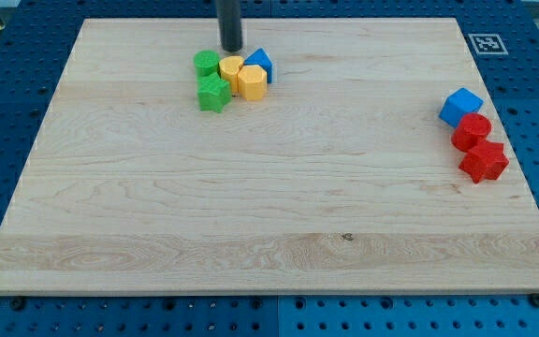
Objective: Slide the blue triangle towards bottom right
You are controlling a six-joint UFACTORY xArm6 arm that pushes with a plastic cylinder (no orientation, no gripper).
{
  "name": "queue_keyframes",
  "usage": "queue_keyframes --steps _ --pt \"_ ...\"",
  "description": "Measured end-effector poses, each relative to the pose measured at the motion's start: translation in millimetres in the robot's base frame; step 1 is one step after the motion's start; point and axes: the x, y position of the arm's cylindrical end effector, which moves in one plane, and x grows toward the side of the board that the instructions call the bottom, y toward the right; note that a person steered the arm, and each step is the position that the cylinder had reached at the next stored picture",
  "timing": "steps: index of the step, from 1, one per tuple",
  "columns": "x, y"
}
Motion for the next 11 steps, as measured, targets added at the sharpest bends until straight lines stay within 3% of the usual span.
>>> queue_keyframes --steps 1,3,10,11 --pt "17.6 16.2" --pt "29.2 -7.2" --pt "58.1 61.9" --pt "85.6 60.4"
